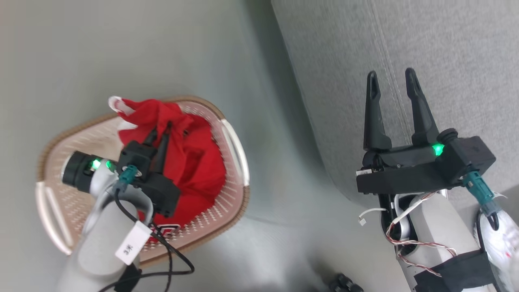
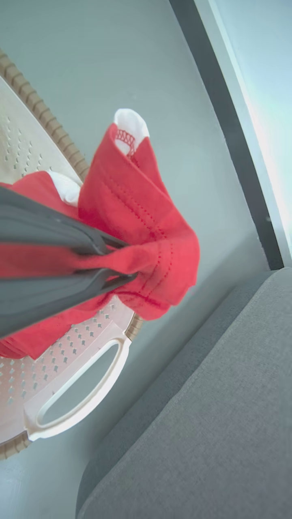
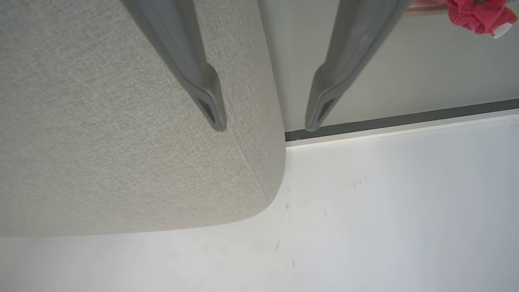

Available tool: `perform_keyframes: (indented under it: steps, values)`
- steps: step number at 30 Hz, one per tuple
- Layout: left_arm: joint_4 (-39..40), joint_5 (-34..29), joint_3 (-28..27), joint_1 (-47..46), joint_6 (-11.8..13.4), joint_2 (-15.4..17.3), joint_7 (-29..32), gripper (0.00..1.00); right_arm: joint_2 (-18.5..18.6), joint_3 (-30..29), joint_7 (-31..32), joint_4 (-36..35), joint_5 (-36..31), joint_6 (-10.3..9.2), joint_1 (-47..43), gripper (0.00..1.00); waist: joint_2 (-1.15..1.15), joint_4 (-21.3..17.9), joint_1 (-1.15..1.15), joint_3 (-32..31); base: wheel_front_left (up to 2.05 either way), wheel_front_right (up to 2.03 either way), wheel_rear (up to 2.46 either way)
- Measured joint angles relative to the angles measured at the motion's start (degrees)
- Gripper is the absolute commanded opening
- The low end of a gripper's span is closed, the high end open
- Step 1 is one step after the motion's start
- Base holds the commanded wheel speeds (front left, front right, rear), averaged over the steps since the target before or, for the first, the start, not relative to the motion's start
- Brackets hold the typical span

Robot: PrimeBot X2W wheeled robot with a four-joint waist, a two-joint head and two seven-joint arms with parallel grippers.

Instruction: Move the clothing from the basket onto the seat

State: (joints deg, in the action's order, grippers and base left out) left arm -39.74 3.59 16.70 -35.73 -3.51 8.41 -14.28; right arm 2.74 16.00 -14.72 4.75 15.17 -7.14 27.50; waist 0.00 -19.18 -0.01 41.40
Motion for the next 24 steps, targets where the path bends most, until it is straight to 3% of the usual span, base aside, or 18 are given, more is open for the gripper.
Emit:
perform_keyframes:
  steps: [24]
  values:
    - [6.8,4.2,1.2,4.4,-2.6,-2.7,0.0,0.0,0.1,-1.9,0.0,10.8,-2.6,0.03,-6.0,1.0,-0.01,9.1,0.0,-20.3,0.0,0.0,0.0]
